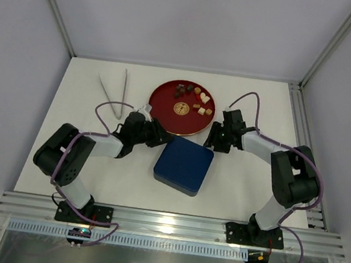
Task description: Pack the chocolate
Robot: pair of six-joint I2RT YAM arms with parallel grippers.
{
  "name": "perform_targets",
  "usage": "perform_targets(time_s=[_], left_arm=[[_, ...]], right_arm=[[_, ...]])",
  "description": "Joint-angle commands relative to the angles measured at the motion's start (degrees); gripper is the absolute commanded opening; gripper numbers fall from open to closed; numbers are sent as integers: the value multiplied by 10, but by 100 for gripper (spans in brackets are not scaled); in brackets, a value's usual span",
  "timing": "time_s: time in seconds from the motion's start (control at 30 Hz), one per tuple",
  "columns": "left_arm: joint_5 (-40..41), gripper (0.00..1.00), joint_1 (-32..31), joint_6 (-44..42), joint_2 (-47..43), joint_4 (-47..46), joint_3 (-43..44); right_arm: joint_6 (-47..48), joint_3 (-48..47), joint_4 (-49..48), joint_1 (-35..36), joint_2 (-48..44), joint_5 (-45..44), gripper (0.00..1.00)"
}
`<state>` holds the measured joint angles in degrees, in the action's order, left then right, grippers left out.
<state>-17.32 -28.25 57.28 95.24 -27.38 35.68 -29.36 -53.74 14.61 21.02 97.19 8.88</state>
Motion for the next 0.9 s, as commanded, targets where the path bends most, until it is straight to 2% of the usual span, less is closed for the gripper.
perform_targets(time_s=[0.0, 0.03, 0.13, 0.2, 0.53, 0.67, 0.87], left_arm=[[72, 19, -5, -44, 57, 187, -68], [73, 19, -5, -44, 53, 182, -75], [72, 30, -5, -44, 40, 166, -89], [70, 32, -5, -44, 34, 160, -91], [56, 45, 0, -99, -37, 239, -22], [35, 54, 13, -119, -59, 253, -13], [-29, 58, 20, -130, -78, 229, -22]], right_arm=[[8, 1, 40, 6, 5, -13, 55], [7, 1, 41, 6, 5, -15, 55], [9, -1, 49, 5, -2, -33, 57], [9, -13, 57, 6, -2, -40, 58], [15, -44, 89, -11, -42, -43, 62], [12, -37, 96, -33, -85, -34, 68], [-18, 19, 87, -34, -173, -12, 70]])
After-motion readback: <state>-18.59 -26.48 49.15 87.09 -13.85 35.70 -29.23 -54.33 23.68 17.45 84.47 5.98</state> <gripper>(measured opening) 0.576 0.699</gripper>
